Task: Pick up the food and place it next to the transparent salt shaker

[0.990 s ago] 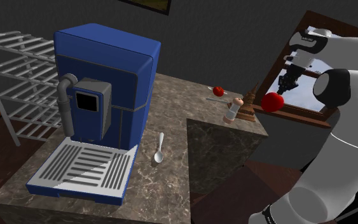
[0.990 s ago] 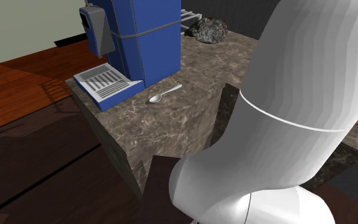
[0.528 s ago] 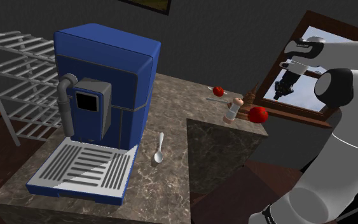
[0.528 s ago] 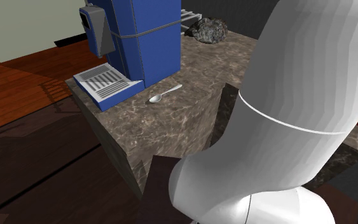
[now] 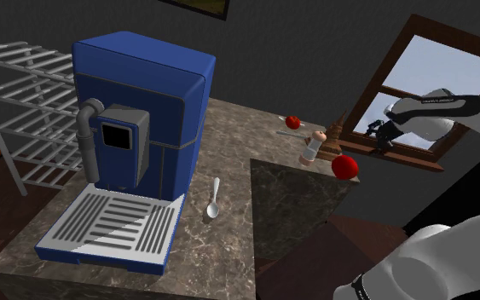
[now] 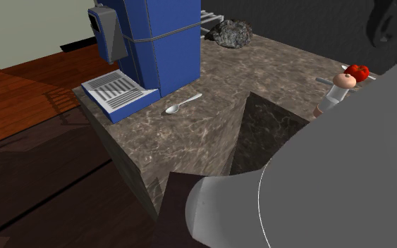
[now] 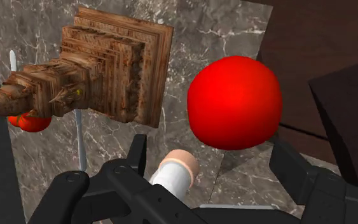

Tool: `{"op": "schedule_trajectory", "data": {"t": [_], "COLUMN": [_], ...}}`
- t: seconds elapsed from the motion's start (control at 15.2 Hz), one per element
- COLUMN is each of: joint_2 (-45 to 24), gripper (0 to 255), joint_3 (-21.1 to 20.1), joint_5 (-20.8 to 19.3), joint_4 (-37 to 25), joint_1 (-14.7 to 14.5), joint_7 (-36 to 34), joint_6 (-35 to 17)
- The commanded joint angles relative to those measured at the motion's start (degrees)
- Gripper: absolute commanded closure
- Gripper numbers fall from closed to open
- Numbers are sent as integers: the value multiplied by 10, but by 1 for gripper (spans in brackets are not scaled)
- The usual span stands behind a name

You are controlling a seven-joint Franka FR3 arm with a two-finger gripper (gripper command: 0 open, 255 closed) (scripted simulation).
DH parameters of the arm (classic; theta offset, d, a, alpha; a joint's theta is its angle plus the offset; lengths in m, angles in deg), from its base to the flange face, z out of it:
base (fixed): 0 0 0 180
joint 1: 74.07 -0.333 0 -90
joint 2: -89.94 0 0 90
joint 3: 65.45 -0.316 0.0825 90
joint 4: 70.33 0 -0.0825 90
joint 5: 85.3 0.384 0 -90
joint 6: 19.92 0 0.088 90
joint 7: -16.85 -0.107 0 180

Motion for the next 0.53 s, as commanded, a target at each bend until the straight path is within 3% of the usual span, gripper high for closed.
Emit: {"op": "schedule_trajectory", "data": {"t": [0.0, 0.2, 0.46], "joint_2": [59, 45, 18], "gripper": [0, 0, 0], "joint_3": [43, 80, 156], "joint_5": [24, 56, 102], "joint_4": [135, 138, 125], "joint_1": [-34, -76, -165], "joint_7": [51, 79, 114], "joint_6": [-231, -263, -288]}}
